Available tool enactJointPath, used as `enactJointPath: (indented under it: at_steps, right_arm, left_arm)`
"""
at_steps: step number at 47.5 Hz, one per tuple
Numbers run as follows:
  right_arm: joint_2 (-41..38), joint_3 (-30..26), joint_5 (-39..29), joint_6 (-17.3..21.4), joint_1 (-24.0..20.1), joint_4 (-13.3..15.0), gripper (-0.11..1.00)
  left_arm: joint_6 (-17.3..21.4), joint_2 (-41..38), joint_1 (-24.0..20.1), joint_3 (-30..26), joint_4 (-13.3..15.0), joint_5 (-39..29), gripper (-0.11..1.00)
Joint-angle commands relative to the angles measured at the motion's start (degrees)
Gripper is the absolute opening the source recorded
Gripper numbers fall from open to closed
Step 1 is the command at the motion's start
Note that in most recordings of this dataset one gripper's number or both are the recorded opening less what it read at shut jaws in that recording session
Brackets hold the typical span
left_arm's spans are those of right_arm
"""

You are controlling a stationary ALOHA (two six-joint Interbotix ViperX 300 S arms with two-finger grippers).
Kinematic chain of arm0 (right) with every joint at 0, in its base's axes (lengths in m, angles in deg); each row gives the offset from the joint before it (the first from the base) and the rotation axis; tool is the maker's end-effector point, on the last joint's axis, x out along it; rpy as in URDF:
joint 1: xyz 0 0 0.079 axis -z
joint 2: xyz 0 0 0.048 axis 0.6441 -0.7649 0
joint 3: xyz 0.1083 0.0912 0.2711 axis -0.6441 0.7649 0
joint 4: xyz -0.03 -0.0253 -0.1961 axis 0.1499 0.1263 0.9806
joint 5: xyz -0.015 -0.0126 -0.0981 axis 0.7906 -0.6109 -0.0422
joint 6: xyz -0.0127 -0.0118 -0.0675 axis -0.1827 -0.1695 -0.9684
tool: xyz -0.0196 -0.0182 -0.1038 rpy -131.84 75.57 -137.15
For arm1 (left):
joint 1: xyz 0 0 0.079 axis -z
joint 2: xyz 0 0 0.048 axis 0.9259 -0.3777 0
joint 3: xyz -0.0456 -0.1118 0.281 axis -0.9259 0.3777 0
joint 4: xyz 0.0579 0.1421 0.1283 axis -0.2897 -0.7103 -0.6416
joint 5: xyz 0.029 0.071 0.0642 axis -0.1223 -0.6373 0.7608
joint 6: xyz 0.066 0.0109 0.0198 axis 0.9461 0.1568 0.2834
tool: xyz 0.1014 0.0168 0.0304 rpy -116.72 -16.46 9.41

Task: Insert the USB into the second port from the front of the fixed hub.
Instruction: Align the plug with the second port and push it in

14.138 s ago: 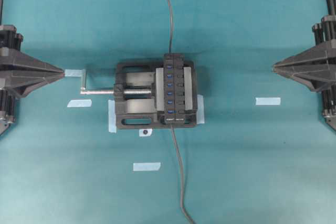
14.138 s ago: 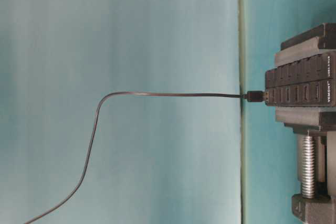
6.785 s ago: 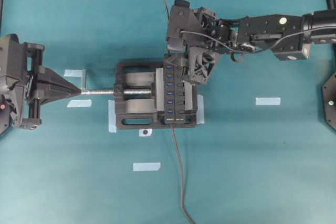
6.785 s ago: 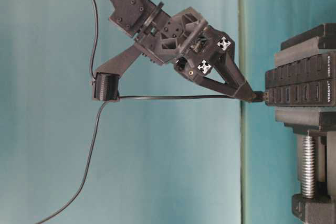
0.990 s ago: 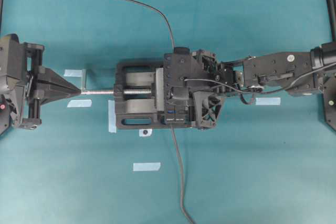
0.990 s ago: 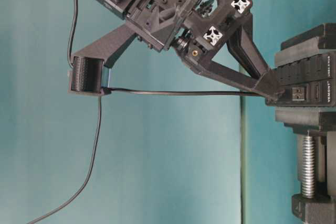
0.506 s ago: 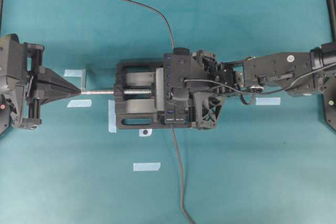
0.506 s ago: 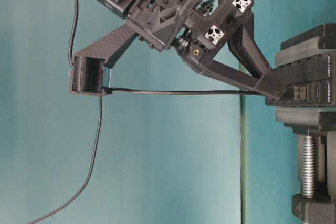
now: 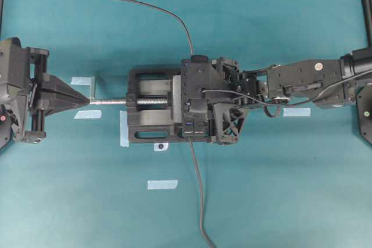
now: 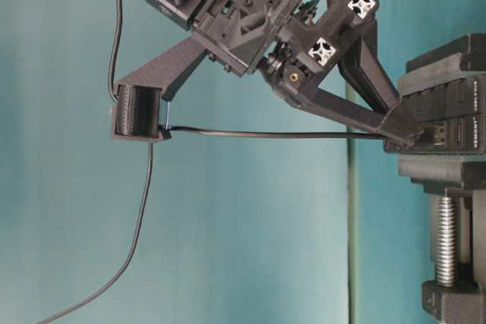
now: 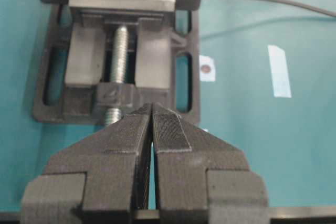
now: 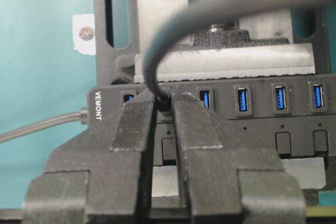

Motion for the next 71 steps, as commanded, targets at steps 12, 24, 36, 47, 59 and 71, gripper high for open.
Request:
enactJointPath:
  at_steps: [12,24,36,47,59,71]
  right_arm:
    - [0.26,0.35,0.09,0.97,-0.35,-0.18,0.06]
    - [0.26,1.05,0.0,2.46,-0.35,-0.26,0.06]
    - [-0.35,1.05,0.09,2.46,-0.44,-0.26,0.06]
    - [-0.97,1.05,-0.62,2.46,-0.53,-0.26,0.06]
    - [-1.05,1.49,-2.02,2.46,-0.7,-0.26,0.06]
    - [-1.14,1.58,-1.85,2.37,-0.79,-0.26,0.06]
  left_arm:
    - [0.0,-0.18,0.0,-0.97,0.0,0.35,0.0]
    - [-0.09,-0.18,0.0,-0.88,-0.09,0.35,0.0]
    - [-0.09,-0.18,0.0,-0.7,-0.09,0.35,0.0]
    - [-0.09,-0.18,0.0,-0.7,-0.09,0.35,0.0]
    - [-0.09,-0.18,0.0,-0.53,-0.09,0.35,0.0]
    - [-0.09,-0.18,0.0,-0.53,-0.09,0.44,0.0]
